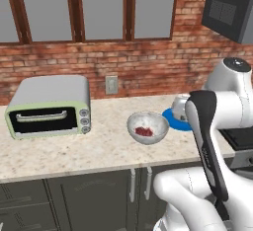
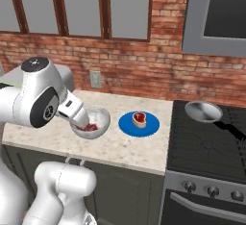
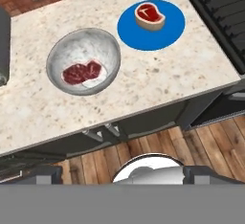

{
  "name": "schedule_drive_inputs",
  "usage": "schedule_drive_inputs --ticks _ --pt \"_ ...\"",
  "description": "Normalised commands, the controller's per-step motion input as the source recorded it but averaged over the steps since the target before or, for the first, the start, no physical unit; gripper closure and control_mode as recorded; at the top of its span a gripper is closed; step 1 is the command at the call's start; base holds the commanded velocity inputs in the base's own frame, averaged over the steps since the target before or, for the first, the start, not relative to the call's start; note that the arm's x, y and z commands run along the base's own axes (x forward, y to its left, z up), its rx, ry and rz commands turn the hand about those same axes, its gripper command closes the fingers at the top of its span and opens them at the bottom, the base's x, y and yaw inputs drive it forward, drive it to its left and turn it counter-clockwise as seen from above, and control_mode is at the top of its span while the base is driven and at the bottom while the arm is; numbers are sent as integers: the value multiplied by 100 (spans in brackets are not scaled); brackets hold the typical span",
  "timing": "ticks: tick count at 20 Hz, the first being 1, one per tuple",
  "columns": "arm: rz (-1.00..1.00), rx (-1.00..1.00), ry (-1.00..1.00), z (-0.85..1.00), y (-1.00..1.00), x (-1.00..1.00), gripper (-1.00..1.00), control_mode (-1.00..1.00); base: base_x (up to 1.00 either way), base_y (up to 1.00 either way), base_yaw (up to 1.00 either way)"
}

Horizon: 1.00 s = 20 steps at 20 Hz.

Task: Place one of the steaks on the plate and the other in the bowl. Then place the bowl in the fridge.

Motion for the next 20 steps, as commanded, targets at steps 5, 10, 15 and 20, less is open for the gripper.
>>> schedule_drive_inputs --ticks 5,10,15,20 --pt "0 0 15 -34 -27 2 -100 -100 0 0 0" --pt "0 0 15 -27 -7 8 -100 -100 0 0 0" --pt "-1 4 8 -30 0 15 -100 -100 0 0 0" --pt "-7 9 0 -25 0 33 -100 -100 0 0 0"
